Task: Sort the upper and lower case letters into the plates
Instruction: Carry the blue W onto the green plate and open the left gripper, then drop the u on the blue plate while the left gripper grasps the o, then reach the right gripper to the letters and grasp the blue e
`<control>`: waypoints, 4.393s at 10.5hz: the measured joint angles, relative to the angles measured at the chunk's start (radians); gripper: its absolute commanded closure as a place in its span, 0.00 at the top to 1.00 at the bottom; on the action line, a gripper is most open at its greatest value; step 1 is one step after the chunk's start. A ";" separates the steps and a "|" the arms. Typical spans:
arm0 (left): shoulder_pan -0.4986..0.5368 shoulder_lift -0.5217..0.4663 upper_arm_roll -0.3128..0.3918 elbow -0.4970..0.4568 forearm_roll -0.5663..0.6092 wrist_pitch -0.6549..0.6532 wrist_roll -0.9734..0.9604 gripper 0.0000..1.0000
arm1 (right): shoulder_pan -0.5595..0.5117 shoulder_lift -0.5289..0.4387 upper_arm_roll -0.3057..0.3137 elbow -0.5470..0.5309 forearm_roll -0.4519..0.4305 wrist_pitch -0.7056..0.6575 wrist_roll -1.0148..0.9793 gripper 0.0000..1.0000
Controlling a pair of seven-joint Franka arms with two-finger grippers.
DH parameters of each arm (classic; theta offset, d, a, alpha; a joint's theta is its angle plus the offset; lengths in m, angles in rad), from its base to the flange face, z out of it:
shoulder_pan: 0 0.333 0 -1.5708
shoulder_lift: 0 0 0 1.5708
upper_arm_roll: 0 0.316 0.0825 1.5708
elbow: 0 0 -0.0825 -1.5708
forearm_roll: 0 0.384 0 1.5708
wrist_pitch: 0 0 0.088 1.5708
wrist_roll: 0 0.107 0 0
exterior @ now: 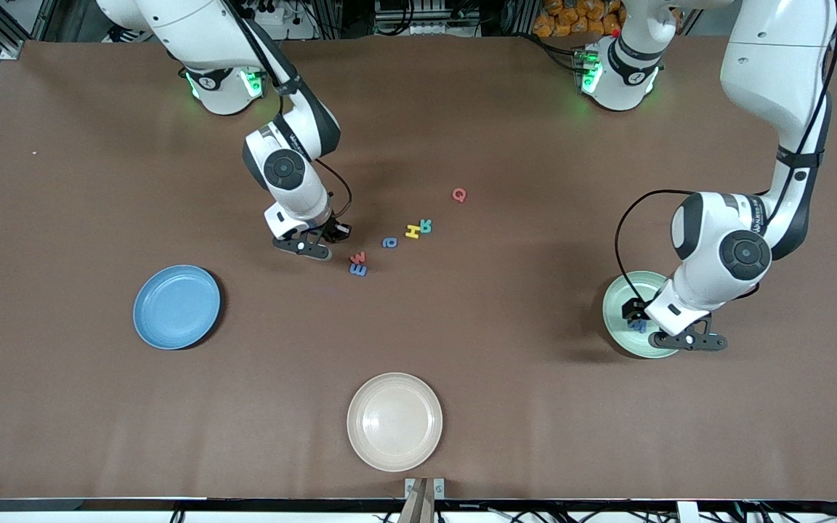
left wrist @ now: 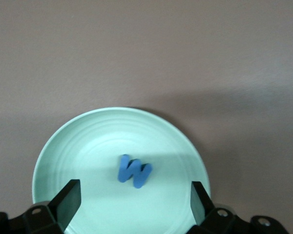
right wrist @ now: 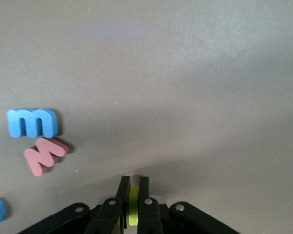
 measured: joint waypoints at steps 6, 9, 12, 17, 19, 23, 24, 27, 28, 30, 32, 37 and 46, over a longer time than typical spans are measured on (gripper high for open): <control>-0.240 -0.049 -0.097 -0.001 0.000 -0.065 -0.441 1.00 | -0.159 -0.089 -0.135 0.053 -0.174 -0.044 -0.154 0.00; -0.270 -0.049 -0.251 -0.015 0.000 -0.125 -0.625 1.00 | -0.245 -0.087 -0.206 0.093 -0.315 -0.084 -0.303 0.00; -0.334 -0.051 -0.327 -0.058 0.000 -0.131 -0.751 1.00 | -0.377 -0.044 -0.209 0.119 -0.462 -0.049 -0.361 0.58; -0.449 -0.047 -0.321 -0.161 0.000 -0.133 -0.816 1.00 | -0.380 0.006 -0.194 0.141 -0.474 0.001 -0.314 1.00; -0.471 -0.047 -0.321 -0.199 0.000 -0.127 -0.884 1.00 | -0.306 0.007 -0.189 0.147 -0.474 -0.001 -0.217 1.00; -0.474 -0.046 -0.316 -0.304 0.000 0.050 -0.946 1.00 | -0.126 0.027 -0.162 0.153 -0.295 -0.010 -0.077 1.00; -0.474 -0.046 -0.315 -0.321 0.000 0.083 -0.948 1.00 | -0.084 0.034 -0.161 0.160 -0.240 -0.012 -0.068 1.00; -0.475 -0.046 -0.315 -0.330 0.003 0.101 -0.949 0.95 | -0.009 0.075 -0.161 0.190 -0.168 -0.014 0.042 1.00; -0.475 -0.045 -0.315 -0.332 0.008 0.101 -0.949 0.93 | 0.013 0.099 -0.160 0.211 -0.166 -0.015 0.105 1.00; -0.476 -0.042 -0.315 -0.336 0.029 0.101 -0.949 0.86 | 0.038 0.141 -0.145 0.258 -0.164 -0.042 0.179 1.00; -0.476 -0.039 -0.316 -0.337 0.036 0.103 -0.949 0.78 | 0.039 0.164 -0.102 0.291 -0.149 -0.063 0.202 1.00; -0.478 -0.030 -0.318 -0.333 0.037 0.110 -0.949 0.08 | 0.062 0.192 -0.036 0.323 -0.067 -0.073 0.219 1.00; -0.245 -0.152 -0.283 -0.291 0.045 0.105 -0.779 0.00 | 0.071 0.247 -0.036 0.359 -0.066 -0.078 0.225 0.01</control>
